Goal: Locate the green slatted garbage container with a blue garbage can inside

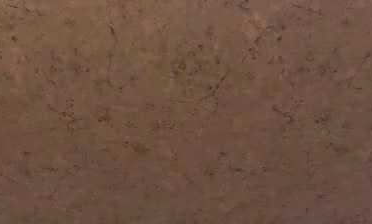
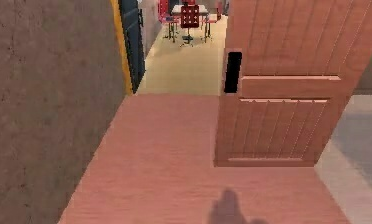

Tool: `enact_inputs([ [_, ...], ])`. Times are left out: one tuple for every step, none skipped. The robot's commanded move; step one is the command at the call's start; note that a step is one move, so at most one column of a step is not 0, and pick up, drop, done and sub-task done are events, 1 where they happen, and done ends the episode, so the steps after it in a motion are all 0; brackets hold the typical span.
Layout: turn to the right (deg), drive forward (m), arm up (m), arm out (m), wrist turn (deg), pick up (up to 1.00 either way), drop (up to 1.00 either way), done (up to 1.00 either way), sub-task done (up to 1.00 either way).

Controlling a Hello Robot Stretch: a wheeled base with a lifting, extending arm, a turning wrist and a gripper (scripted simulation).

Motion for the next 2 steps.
enact_inputs([
  [-42.0, 0.00, 0.00, 0.00, 0.0, 0.00, 0.00, 0.00, 0.00],
  [0.0, 0.30, 0.00, 0.00, 0.0, 0.00, 0.00, 0.00, 0.00],
])
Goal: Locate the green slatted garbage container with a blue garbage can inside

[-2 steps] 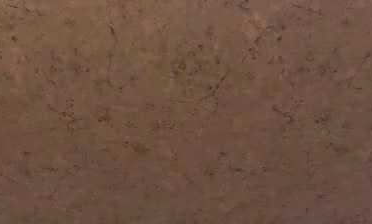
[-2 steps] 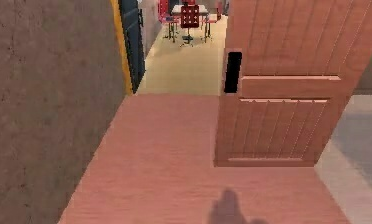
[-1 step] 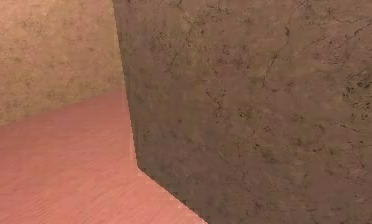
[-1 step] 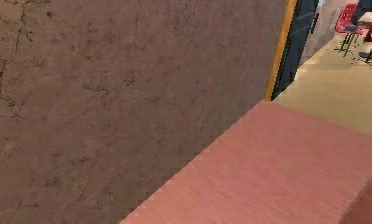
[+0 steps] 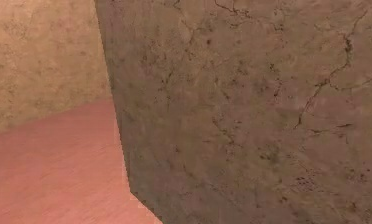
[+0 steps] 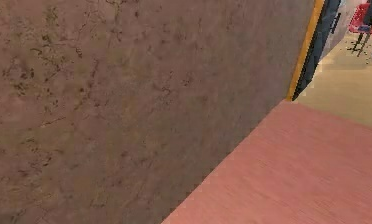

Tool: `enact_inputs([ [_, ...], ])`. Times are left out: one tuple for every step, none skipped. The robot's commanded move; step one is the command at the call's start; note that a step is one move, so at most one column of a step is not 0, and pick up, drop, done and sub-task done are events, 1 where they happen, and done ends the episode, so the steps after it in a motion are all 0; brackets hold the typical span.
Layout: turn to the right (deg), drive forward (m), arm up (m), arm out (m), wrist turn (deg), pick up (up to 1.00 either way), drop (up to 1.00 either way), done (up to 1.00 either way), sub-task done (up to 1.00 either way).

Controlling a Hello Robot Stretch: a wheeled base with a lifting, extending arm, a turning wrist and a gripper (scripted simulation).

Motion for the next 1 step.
enact_inputs([
  [-45.0, 0.00, 0.00, 0.00, 0.0, 0.00, 0.00, 0.00, 0.00],
])
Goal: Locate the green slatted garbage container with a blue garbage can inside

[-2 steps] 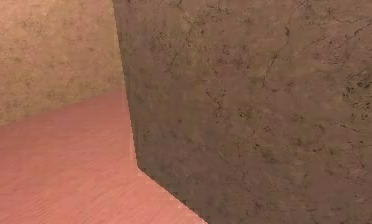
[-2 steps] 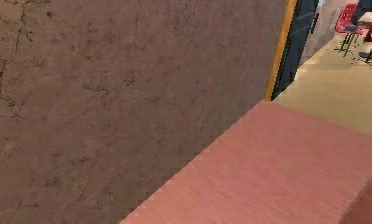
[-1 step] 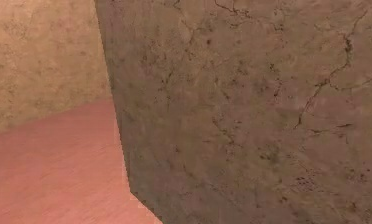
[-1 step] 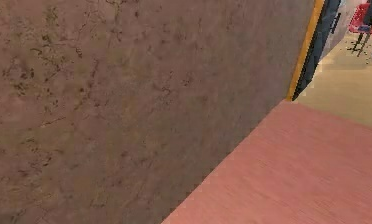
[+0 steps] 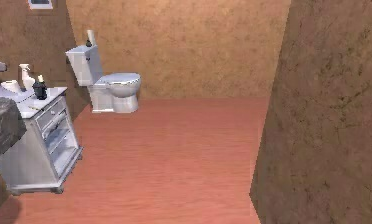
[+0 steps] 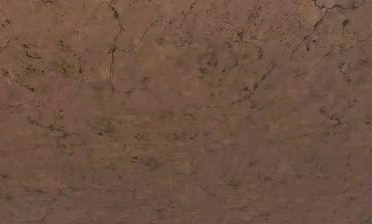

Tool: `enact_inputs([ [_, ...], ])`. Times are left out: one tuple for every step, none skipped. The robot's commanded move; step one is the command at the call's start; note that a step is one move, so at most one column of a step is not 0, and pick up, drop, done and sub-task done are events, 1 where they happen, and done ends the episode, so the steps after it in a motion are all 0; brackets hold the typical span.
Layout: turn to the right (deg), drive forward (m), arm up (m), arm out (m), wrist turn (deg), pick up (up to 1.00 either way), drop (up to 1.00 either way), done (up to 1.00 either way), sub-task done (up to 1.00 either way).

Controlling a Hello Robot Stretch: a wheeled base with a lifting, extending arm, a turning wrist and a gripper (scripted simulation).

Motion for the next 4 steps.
enact_inputs([
  [-3.0, 0.00, 0.00, 0.00, 0.0, 0.00, 0.00, 0.00, 0.00],
  [0.0, 1.00, 0.00, 0.00, 0.0, 0.00, 0.00, 0.00, 0.00],
  [0.0, 0.35, 0.00, 0.00, 0.0, 0.00, 0.00, 0.00, 0.00],
  [45.0, 0.00, 0.00, 0.00, 0.0, 0.00, 0.00, 0.00, 0.00],
])
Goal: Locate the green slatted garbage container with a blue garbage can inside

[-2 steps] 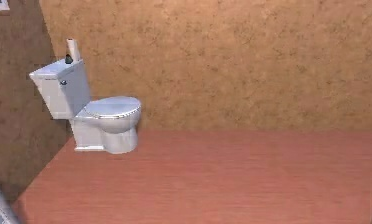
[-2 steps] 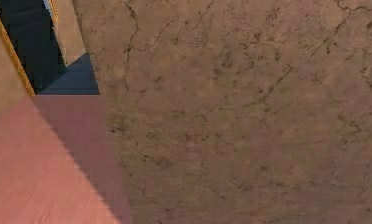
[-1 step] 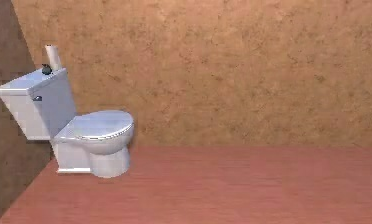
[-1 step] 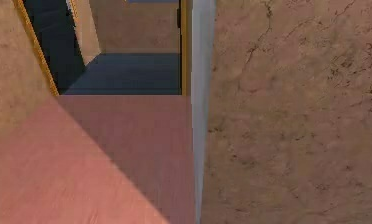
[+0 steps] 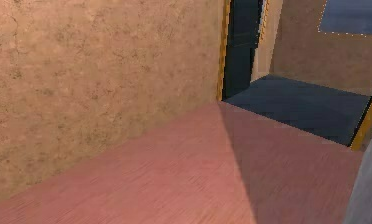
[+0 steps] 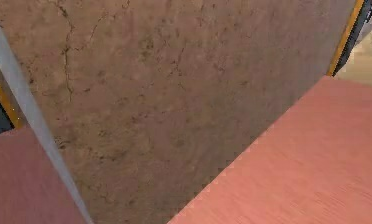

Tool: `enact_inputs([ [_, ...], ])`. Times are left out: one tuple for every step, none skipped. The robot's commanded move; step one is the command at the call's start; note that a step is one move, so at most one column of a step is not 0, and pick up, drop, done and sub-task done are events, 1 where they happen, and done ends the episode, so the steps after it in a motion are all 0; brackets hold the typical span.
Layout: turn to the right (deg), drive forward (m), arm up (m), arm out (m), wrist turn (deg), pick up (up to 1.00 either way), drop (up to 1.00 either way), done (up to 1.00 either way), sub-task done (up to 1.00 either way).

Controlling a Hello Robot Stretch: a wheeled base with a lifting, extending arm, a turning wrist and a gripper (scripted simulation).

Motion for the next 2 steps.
enact_inputs([
  [0.0, 0.50, 0.00, 0.00, 0.0, 0.00, 0.00, 0.00, 0.00],
  [39.0, 0.00, 0.00, 0.00, 0.0, 0.00, 0.00, 0.00, 0.00],
])
